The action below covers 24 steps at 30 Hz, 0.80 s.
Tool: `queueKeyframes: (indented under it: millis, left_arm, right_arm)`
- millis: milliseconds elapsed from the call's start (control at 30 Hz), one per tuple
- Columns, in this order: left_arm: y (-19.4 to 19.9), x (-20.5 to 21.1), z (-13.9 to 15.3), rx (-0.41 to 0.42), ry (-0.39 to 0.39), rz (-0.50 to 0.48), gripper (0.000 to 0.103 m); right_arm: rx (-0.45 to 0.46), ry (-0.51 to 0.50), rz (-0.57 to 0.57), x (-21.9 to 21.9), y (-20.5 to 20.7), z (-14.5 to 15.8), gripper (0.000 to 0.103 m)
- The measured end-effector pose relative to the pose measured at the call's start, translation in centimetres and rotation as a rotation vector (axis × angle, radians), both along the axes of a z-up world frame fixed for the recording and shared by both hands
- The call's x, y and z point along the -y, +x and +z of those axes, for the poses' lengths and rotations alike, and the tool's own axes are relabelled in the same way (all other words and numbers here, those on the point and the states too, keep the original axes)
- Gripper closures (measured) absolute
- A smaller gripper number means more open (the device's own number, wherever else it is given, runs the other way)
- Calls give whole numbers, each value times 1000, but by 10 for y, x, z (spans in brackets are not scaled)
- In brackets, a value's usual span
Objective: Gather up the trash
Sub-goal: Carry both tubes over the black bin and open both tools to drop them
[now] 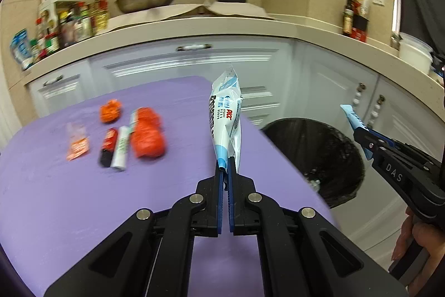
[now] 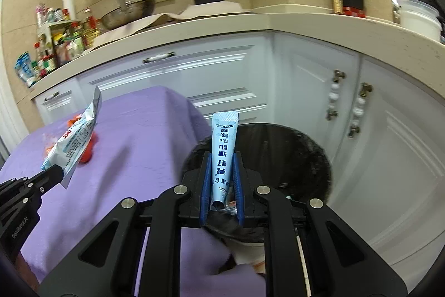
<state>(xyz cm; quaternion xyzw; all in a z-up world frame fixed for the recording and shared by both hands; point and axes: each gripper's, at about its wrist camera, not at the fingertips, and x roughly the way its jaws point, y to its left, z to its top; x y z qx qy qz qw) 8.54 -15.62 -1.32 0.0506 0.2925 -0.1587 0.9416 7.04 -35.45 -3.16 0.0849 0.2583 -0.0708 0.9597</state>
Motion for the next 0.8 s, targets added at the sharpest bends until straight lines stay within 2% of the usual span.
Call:
queueKeyframes:
  millis: [333,800]
  left_arm:
    - [9,63,-7,9,35,-86,100]
    - [31,111,-21,-13,65,-94,100]
  right_arm:
    - [2,-8,-62,41,2,-7,88]
    - [-12,6,-88,72,19,-23,88]
